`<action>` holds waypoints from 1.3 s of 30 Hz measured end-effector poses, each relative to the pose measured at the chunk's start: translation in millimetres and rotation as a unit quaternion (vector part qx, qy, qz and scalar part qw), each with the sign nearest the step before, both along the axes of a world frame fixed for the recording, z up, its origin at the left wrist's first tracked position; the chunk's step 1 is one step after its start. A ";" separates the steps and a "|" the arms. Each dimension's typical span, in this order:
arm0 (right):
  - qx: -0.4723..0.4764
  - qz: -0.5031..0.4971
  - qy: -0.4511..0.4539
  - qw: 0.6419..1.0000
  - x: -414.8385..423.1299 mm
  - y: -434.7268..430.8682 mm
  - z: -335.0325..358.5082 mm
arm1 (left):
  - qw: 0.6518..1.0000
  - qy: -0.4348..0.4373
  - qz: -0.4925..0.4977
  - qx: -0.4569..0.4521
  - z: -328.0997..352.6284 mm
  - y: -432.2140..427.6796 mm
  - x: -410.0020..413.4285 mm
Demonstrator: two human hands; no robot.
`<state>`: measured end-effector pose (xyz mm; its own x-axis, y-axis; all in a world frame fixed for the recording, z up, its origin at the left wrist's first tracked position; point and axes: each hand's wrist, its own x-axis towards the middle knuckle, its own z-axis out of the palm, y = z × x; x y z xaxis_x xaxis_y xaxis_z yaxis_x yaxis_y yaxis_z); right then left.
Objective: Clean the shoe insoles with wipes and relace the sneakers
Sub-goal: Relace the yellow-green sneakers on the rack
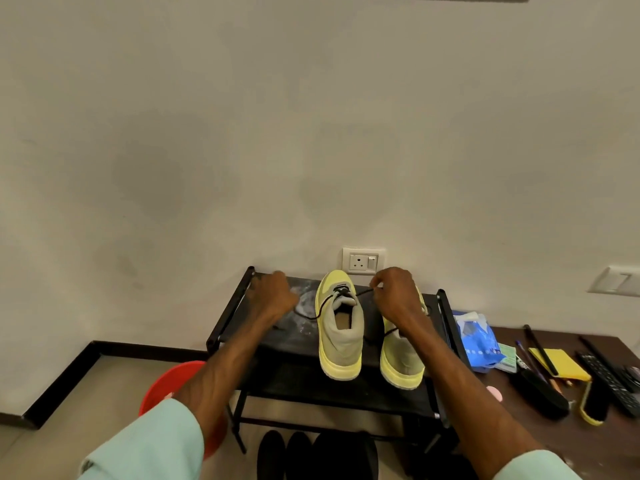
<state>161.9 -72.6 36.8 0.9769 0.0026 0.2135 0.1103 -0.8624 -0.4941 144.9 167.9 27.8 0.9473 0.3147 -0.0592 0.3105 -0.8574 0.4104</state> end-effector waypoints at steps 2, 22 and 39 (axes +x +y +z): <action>0.007 0.045 -0.003 0.999 4.8 4.2 -2.6 | 0.997 -0.026 -0.044 0.061 -9.1 -12.1 2.0; 0.007 0.008 0.050 0.999 39.6 26.0 -68.3 | 0.990 -0.061 -0.121 -0.027 -58.1 -65.3 32.1; 0.033 0.004 0.067 0.997 38.9 32.0 -58.8 | 0.990 -0.059 -0.121 0.041 -45.1 -68.8 40.8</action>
<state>200.8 -40.6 -21.9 0.9968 0.0014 0.0800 0.0462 -0.8268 -0.5605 185.7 99.1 -17.3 0.9943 0.0776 0.0733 0.0465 -0.9330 0.3568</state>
